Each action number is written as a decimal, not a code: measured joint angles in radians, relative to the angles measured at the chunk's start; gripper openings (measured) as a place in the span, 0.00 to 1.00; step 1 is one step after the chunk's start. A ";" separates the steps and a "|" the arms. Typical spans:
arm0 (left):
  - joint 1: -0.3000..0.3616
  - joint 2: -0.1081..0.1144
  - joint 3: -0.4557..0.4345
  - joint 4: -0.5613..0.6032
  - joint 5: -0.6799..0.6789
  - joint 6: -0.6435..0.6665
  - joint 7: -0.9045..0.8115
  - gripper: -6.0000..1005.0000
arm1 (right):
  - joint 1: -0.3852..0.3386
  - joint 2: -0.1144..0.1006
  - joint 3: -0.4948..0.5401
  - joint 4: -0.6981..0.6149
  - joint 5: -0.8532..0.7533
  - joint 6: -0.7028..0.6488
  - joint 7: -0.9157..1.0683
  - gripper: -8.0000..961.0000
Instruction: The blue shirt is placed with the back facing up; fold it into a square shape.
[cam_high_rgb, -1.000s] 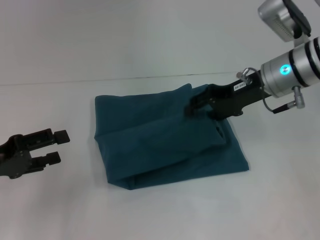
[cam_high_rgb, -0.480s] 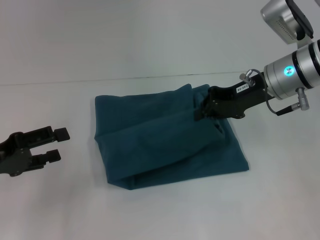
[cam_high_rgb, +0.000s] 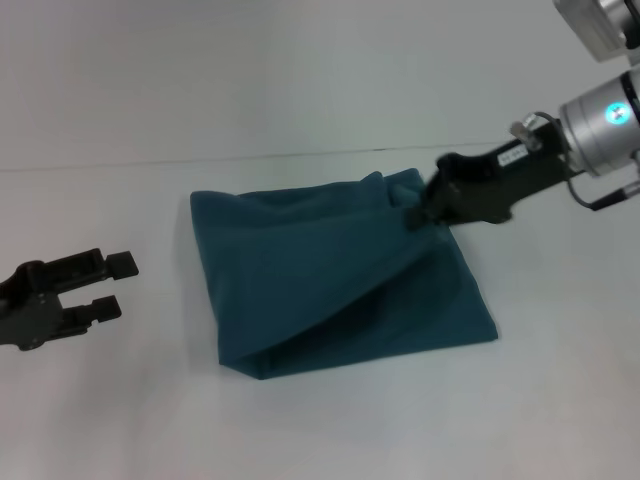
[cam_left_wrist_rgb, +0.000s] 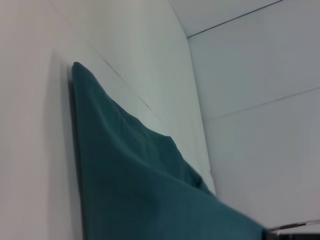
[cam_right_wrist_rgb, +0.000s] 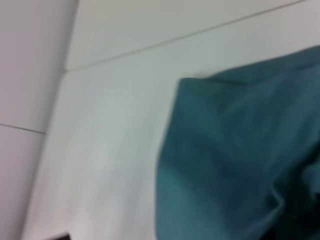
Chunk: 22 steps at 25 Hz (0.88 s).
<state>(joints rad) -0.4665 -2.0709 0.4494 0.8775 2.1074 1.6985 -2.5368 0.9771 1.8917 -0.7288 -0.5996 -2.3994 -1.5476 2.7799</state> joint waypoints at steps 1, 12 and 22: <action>0.001 0.000 0.000 0.000 -0.003 -0.001 0.000 0.84 | -0.003 -0.001 -0.012 -0.004 -0.029 0.006 0.011 0.02; -0.005 0.000 0.000 -0.014 -0.008 -0.011 0.000 0.84 | 0.002 0.016 -0.049 0.097 -0.215 0.171 0.023 0.02; -0.006 0.000 0.000 -0.025 -0.014 -0.022 0.000 0.84 | 0.006 0.039 -0.112 0.133 -0.217 0.241 0.024 0.02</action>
<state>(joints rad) -0.4725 -2.0709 0.4494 0.8528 2.0939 1.6767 -2.5372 0.9834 1.9302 -0.8410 -0.4665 -2.6165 -1.3063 2.8034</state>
